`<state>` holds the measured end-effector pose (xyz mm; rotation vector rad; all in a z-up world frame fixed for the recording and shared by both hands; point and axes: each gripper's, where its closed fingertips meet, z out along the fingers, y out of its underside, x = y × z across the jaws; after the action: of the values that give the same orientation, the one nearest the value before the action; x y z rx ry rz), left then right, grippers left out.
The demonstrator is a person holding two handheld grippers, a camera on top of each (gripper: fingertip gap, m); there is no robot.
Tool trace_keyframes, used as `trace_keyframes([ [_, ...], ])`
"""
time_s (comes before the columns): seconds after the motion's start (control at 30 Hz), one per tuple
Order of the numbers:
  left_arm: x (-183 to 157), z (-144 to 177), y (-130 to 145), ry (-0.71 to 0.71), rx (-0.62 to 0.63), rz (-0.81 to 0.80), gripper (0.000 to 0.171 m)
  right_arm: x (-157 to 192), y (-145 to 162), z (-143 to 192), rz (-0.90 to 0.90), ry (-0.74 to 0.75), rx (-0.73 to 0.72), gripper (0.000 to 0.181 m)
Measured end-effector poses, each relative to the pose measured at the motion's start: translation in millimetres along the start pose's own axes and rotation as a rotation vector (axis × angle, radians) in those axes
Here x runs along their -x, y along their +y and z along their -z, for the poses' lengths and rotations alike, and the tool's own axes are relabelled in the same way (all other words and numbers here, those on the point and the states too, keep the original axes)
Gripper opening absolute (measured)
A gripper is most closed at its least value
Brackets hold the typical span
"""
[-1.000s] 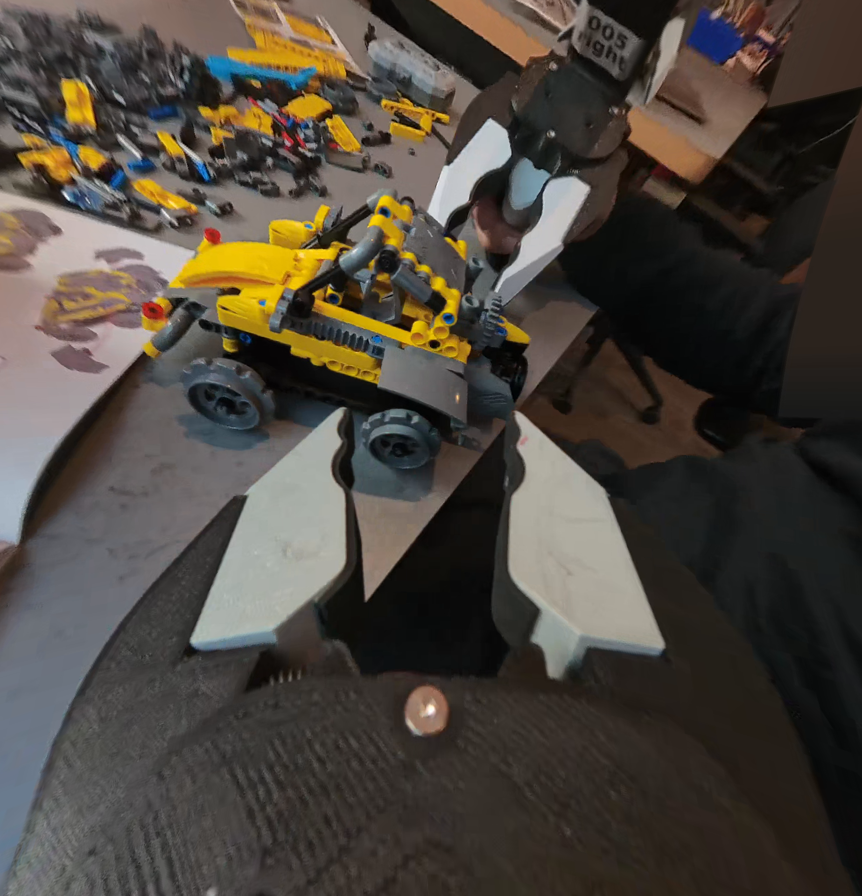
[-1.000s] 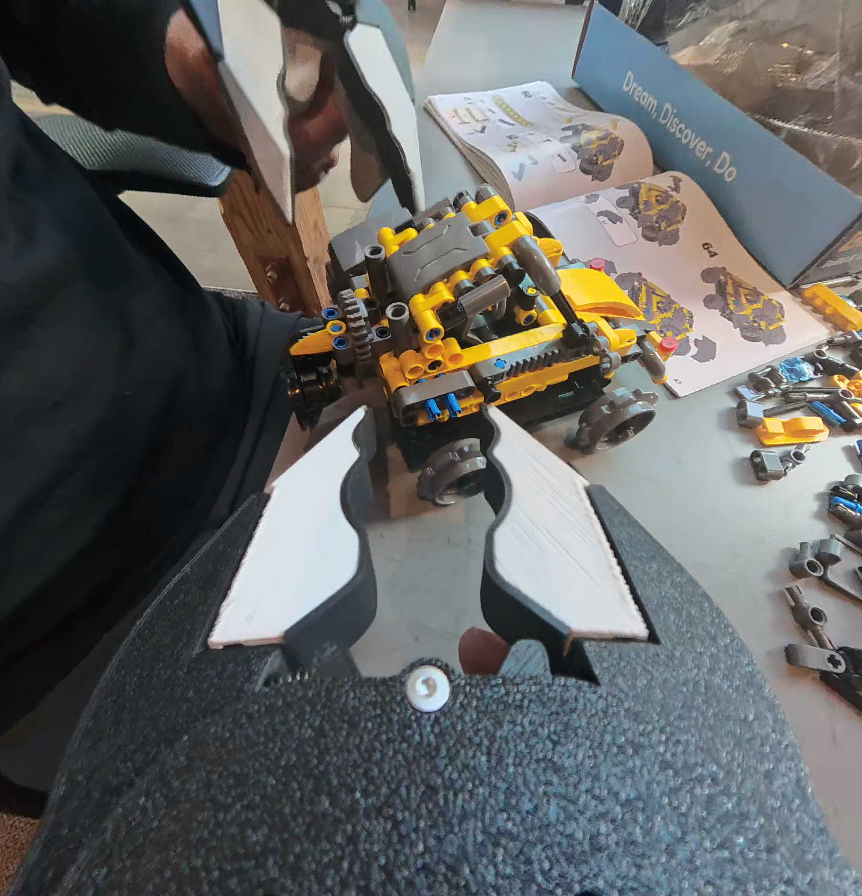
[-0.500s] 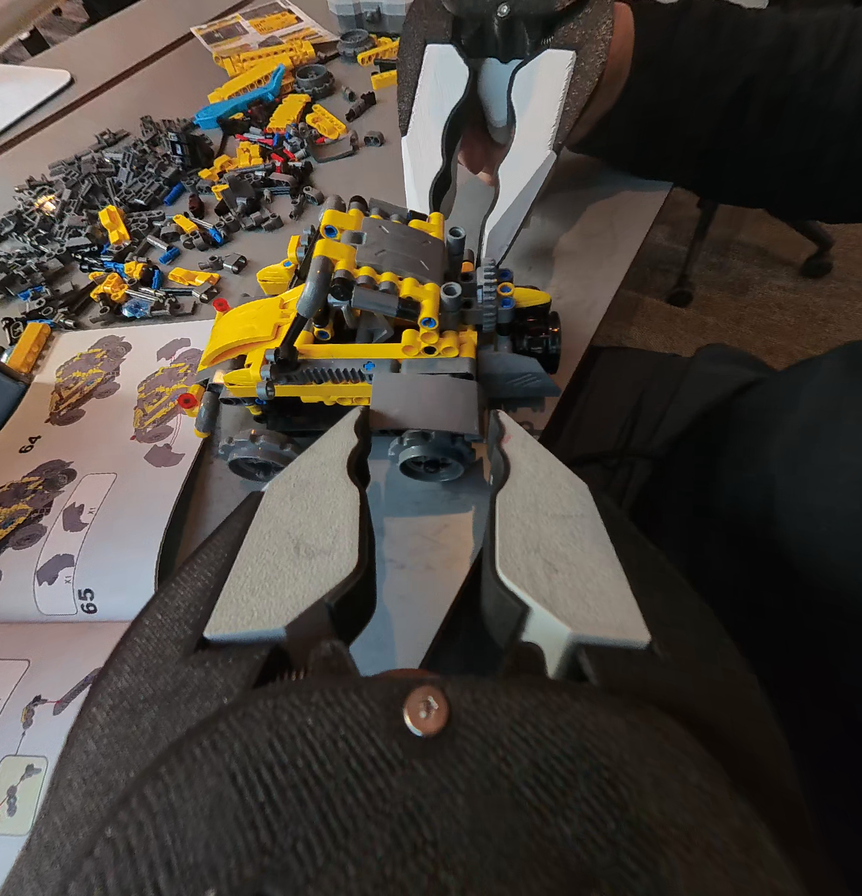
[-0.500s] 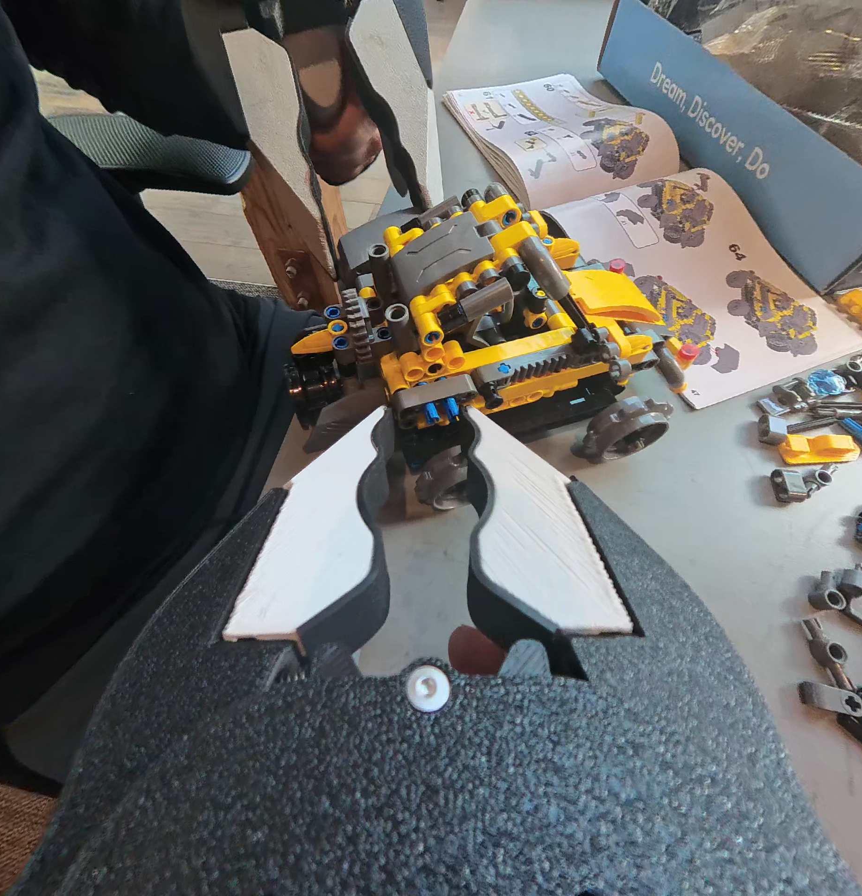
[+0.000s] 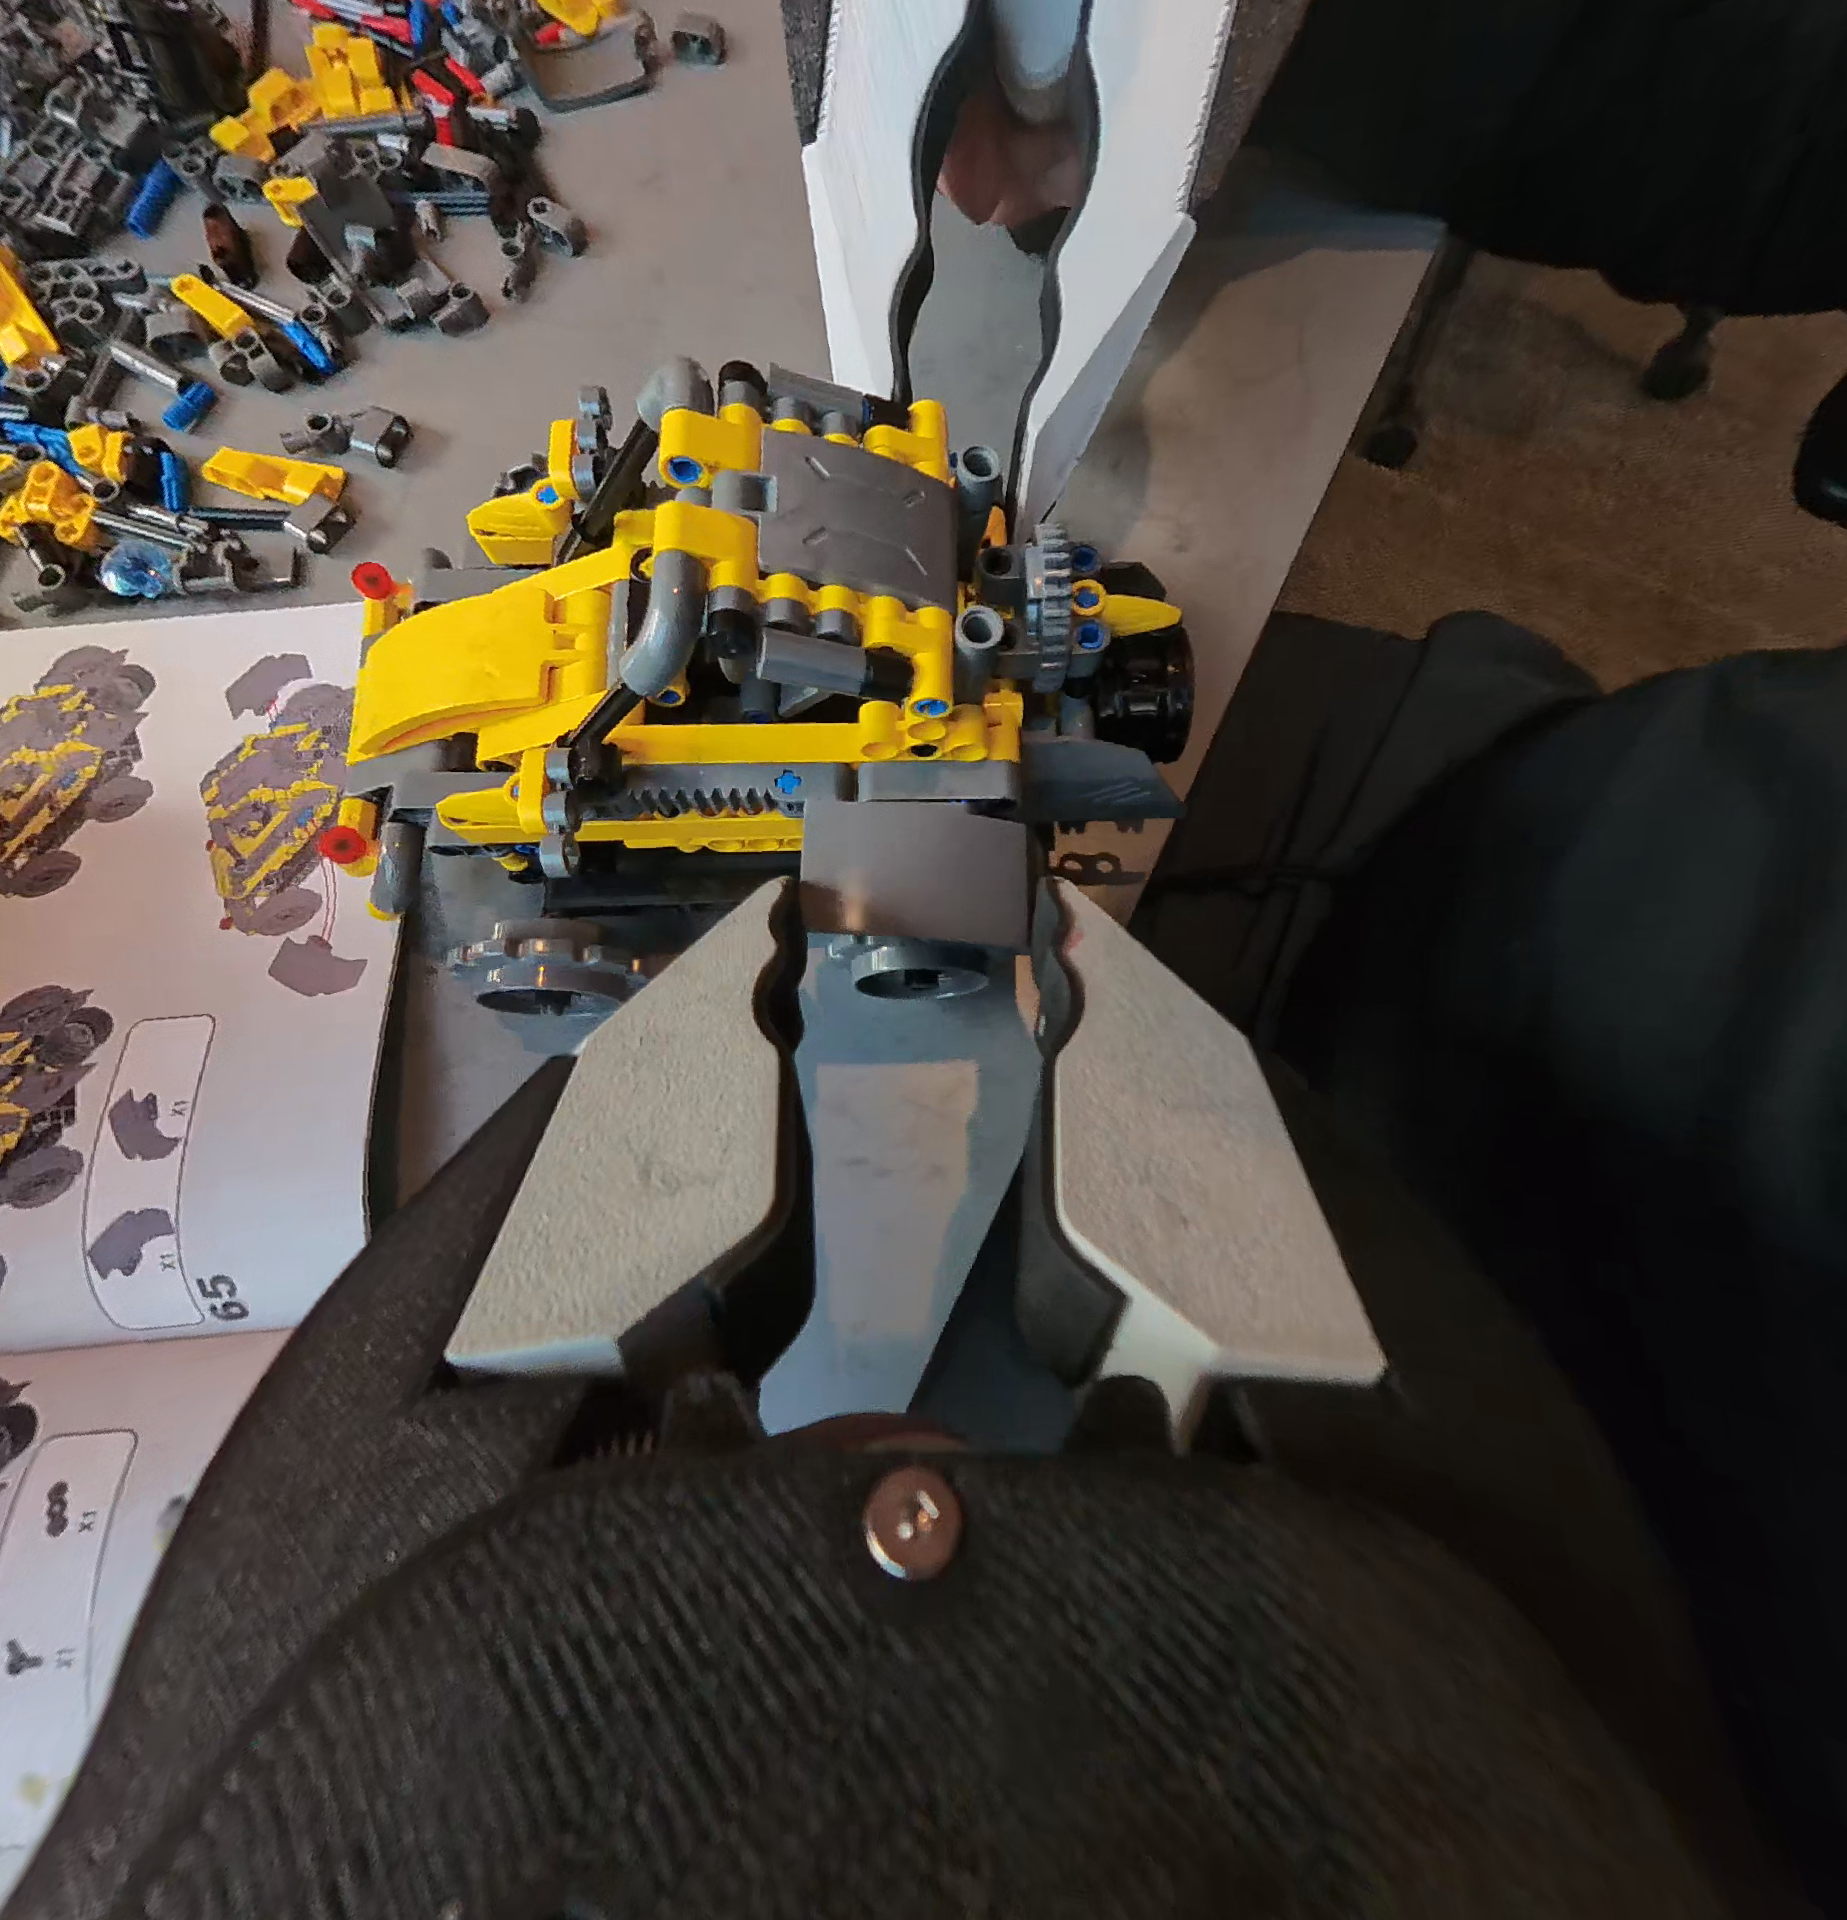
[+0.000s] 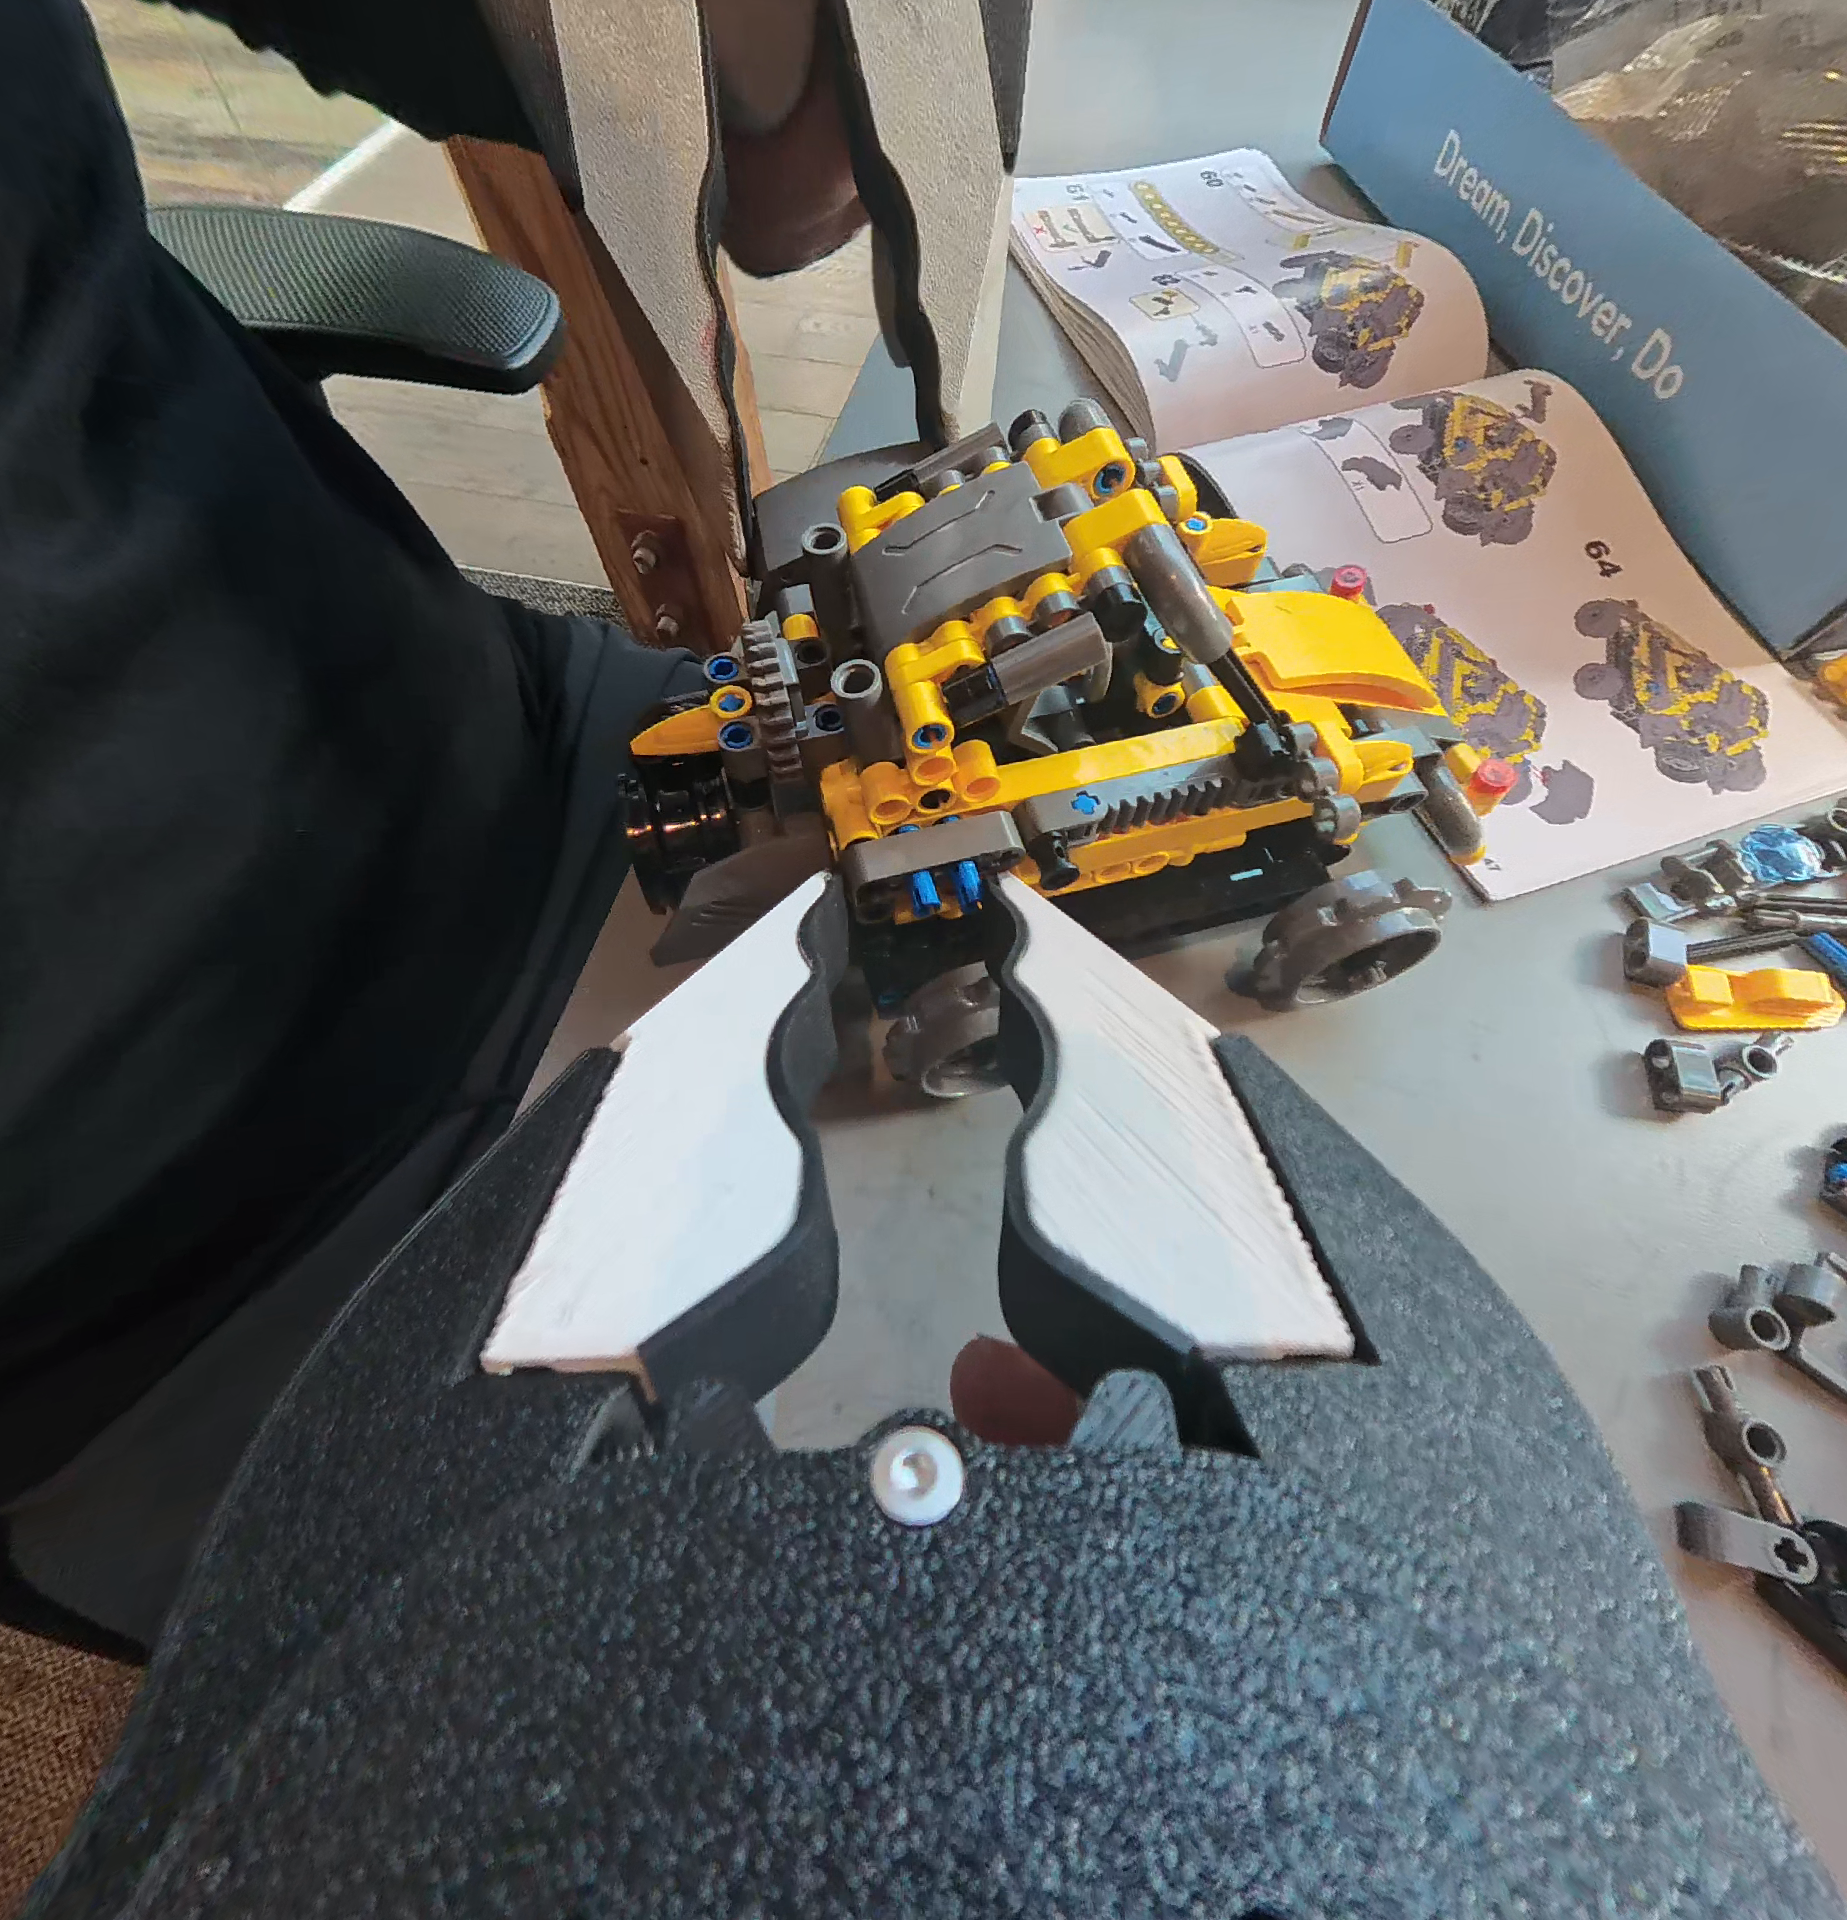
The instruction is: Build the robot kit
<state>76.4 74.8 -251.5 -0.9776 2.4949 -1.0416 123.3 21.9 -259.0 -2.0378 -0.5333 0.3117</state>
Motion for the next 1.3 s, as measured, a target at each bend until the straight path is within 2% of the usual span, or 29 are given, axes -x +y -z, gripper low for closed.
trace_keyframes([
  [0.2,-1.9,-2.1,0.0,-0.085,-0.011,0.121,0.040,0.3,0.2,0.4,0.015,0.014,0.003,0.022],
  [0.5,0.2,-1.8,0.1,-0.051,0.057,0.053,0.040,-0.7,0.1,0.3,0.012,0.016,0.008,0.022],
  [0.7,9.5,-1.4,-0.8,-0.023,0.009,0.081,0.042,-7.6,-0.8,1.7,-0.052,0.050,0.002,0.028],
  [0.73,10.0,-0.9,0.2,-0.027,0.007,0.083,0.048,-8.2,-1.1,5.0,-0.059,0.068,0.004,0.030],
  [0.8,12.0,1.8,4.5,-0.050,0.005,0.083,0.062,-11.0,-2.4,19.4,-0.080,0.138,-0.007,0.043],
  [0.87,15.9,6.9,11.0,-0.086,-0.009,0.096,0.064,-8.6,-3.0,42.9,-0.101,0.207,-0.027,0.044],
  [0.93,16.5,10.8,18.0,-0.096,-0.032,0.136,0.064,-13.7,4.0,75.1,-0.138,0.343,-0.029,0.044],
  [1.03,13.3,10.6,26.6,-0.086,-0.072,0.198,0.065,-16.3,27.5,123.6,-0.254,0.504,-0.032,0.045],
  [1.1,11.3,7.6,31.3,-0.085,-0.082,0.218,0.064,-14.3,49.9,146.7,-0.352,0.574,-0.014,0.055],
  [1.2,10.2,3.7,35.9,-0.091,-0.089,0.223,0.062,-8.3,90.3,169.2,-0.424,0.686,0.114,0.058],
  [1.3,12.0,3.0,39.4,-0.110,-0.102,0.232,0.059,-1.9,114.4,182.1,-0.471,0.750,0.168,0.058],
])
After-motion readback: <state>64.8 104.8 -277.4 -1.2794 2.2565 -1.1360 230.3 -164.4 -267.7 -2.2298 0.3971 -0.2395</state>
